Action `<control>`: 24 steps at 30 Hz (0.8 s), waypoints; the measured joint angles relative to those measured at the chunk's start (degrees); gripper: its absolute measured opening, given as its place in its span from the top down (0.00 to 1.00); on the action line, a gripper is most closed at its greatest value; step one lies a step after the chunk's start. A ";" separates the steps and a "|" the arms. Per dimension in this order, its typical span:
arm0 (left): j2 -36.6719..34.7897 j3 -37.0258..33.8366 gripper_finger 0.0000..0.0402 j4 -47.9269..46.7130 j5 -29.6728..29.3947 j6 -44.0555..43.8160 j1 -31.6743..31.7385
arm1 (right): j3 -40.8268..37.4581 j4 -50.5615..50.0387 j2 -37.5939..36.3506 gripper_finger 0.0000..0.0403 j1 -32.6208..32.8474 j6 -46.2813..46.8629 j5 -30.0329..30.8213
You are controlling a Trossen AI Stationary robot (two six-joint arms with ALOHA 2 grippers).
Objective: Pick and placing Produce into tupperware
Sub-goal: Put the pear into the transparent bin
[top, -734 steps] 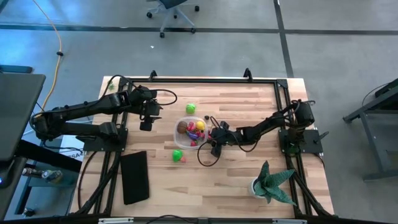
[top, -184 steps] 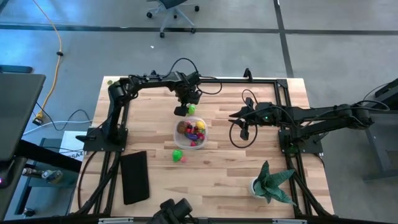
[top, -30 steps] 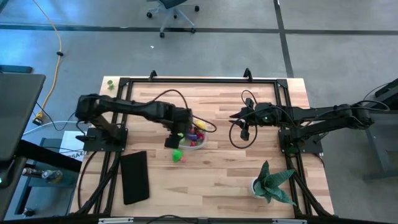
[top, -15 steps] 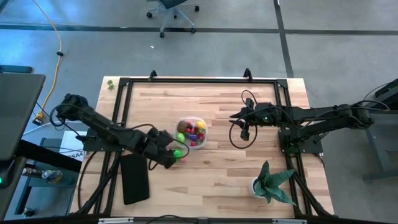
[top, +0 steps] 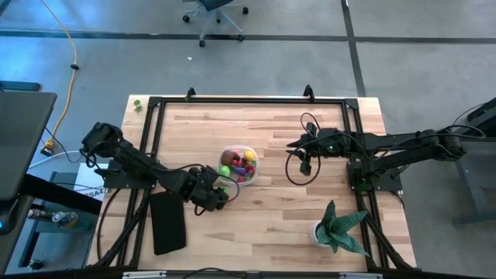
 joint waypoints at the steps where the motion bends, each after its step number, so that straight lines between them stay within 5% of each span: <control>1: -0.06 0.00 0.35 0.24 -0.02 -0.20 -0.02 | 0.00 -0.12 0.00 0.80 0.00 0.00 -0.01; 24: 8.08 0.02 0.31 7.33 7.69 -4.48 0.00 | 0.00 -3.18 0.00 0.80 0.00 0.00 0.00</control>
